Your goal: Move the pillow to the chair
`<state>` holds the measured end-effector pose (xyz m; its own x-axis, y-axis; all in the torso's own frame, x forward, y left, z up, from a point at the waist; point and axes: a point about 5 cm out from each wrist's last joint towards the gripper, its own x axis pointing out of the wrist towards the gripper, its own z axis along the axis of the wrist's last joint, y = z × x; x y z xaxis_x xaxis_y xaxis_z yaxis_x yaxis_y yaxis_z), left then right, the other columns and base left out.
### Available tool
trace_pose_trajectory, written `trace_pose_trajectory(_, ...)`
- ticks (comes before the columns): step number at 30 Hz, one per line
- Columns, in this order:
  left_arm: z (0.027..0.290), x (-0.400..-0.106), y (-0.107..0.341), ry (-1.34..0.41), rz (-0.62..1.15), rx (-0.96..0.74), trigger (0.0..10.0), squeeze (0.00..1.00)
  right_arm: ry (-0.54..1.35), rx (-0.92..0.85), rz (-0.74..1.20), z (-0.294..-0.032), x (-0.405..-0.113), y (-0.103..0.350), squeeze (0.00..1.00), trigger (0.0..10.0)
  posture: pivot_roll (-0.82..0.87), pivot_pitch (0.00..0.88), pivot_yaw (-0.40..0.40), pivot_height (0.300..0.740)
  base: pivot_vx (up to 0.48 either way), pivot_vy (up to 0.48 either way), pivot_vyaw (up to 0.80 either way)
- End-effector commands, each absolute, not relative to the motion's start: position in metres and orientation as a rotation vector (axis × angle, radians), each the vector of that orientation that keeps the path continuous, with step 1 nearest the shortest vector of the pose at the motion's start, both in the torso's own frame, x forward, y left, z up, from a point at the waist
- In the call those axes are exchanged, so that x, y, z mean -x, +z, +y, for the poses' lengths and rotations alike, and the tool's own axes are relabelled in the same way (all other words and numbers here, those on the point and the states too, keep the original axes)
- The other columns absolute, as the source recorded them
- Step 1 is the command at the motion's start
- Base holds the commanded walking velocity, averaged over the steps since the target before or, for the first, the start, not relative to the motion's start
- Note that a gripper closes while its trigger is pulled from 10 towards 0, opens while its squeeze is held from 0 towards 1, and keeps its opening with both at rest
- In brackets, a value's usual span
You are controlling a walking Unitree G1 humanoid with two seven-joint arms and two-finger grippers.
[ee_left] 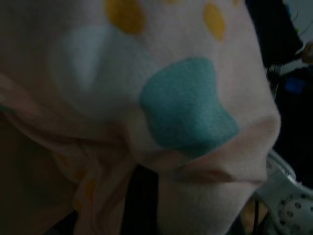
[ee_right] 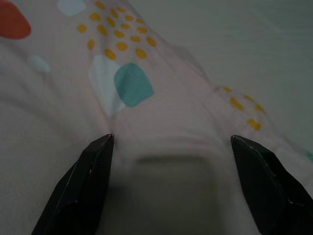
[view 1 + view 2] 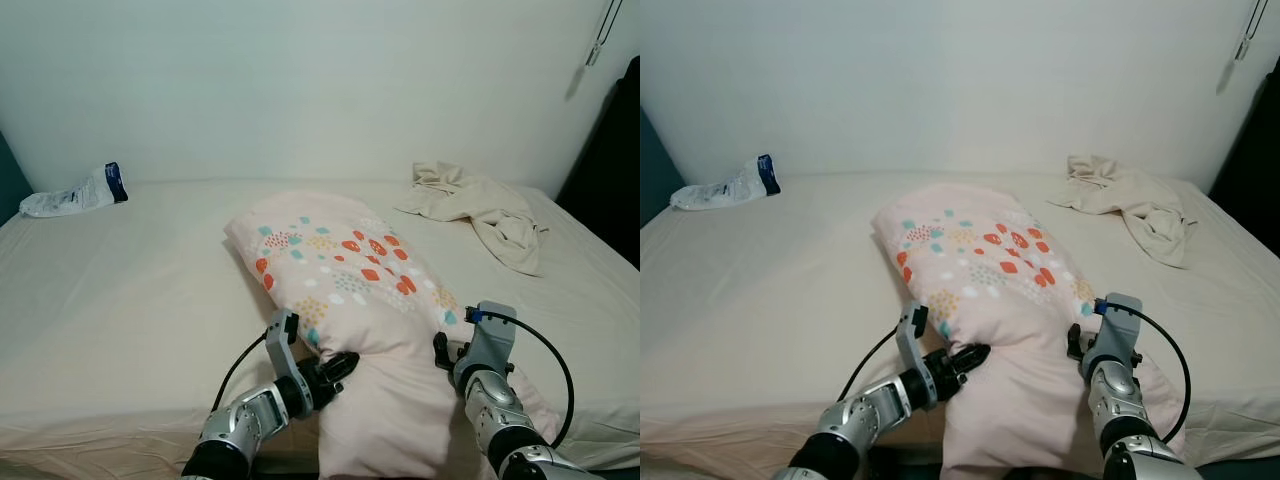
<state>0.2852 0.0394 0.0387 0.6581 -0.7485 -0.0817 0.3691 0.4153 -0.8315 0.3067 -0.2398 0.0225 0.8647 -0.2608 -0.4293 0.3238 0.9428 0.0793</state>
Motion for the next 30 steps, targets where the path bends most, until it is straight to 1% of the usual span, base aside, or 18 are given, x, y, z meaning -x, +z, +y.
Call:
trace_pose_trajectory(1,0.031,-0.293,0.056,-0.715,0.378,0.991,0.0,0.0,-0.303,-0.224,0.51,-0.231,-0.294,0.004,0.0,10.0,0.07,0.019,-0.005,0.545,0.0,0.0,0.0)
trace_pose_trajectory(2,0.031,-0.293,0.056,-0.715,0.378,0.991,0.0,0.0,-0.303,-0.224,0.51,-0.231,-0.294,0.004,0.0,10.0,0.07,0.019,-0.005,0.545,0.0,0.0,0.0)
trace_pose_trajectory(5,0.045,-0.307,0.072,-0.676,0.281,1.035,0.0,0.0,-0.31,-0.357,0.455,-0.231,-0.299,0.01,0.0,10.0,0.06,0.019,-0.005,0.545,0.0,0.0,0.0)
trace_pose_trajectory(7,0.057,-0.317,0.086,-0.655,0.209,1.062,0.0,0.0,-0.295,-0.476,0.404,-0.23,-0.304,0.015,0.0,10.0,0.06,0.017,-0.006,0.545,0.0,0.0,0.0)
trace_pose_trajectory(9,0.074,-0.33,0.105,-0.631,0.113,1.086,0.0,0.0,-0.234,-0.636,0.319,-0.225,-0.312,0.024,0.0,10.0,0.06,0.017,-0.007,0.545,0.0,0.0,0.0)
trace_pose_trajectory(11,0.086,-0.337,0.118,-0.621,0.053,1.096,0.0,0.0,-0.178,-0.72,0.266,-0.221,-0.317,0.03,0.0,10.0,0.06,0.015,-0.008,0.545,0.0,0.0,0.0)
trace_pose_trajectory(13,0.094,-0.341,0.127,-0.615,0.009,1.096,0.0,0.0,-0.139,-0.762,0.236,-0.218,-0.32,0.034,0.0,10.0,0.06,0.013,-0.009,0.545,0.0,0.0,0.0)
trace_pose_trajectory(15,0.104,-0.345,0.138,-0.604,-0.036,1.094,0.0,0.0,-0.123,-0.785,0.217,-0.217,-0.321,0.036,0.0,10.0,0.07,0.013,-0.013,0.545,0.0,0.0,0.0)
trace_pose_trajectory(18,0.115,-0.348,0.148,-0.594,-0.085,1.084,0.0,0.0,-0.17,-0.745,0.224,-0.223,-0.317,0.033,0.0,10.0,0.07,0.012,-0.015,0.545,0.0,0.0,0.0)
trace_pose_trajectory(22,0.12,-0.348,0.151,-0.59,-0.099,1.079,0.0,0.0,-0.223,-0.703,0.235,-0.231,-0.312,0.029,0.0,10.0,0.07,0.013,-0.017,0.545,0.0,0.0,0.0)
trace_pose_trajectory(23,0.122,-0.346,0.15,-0.585,-0.1,1.079,0.0,0.0,-0.262,-0.662,0.239,-0.24,-0.306,0.026,0.0,10.0,0.06,0.017,-0.015,0.545,0.0,0.0,0.0)
trace_pose_trajectory(25,0.123,-0.344,0.148,-0.583,-0.095,1.081,0.0,0.0,-0.274,-0.648,0.238,-0.244,-0.303,0.024,0.0,10.0,0.06,0.018,-0.013,0.545,0.0,0.0,0.0)
trace_pose_trajectory(27,0.119,-0.34,0.143,-0.59,-0.07,1.081,0.0,0.0,-0.229,-0.663,0.219,-0.242,-0.303,0.025,0.0,10.0,0.06,0.025,-0.008,0.545,0.0,0.0,0.0)
trace_pose_trajectory(30,0.114,-0.336,0.139,-0.603,-0.043,1.085,0.0,0.0,-0.057,-0.731,0.153,-0.227,-0.309,0.032,0.0,10.0,0.06,0.034,0.0,0.545,0.0,0.0,0.0)
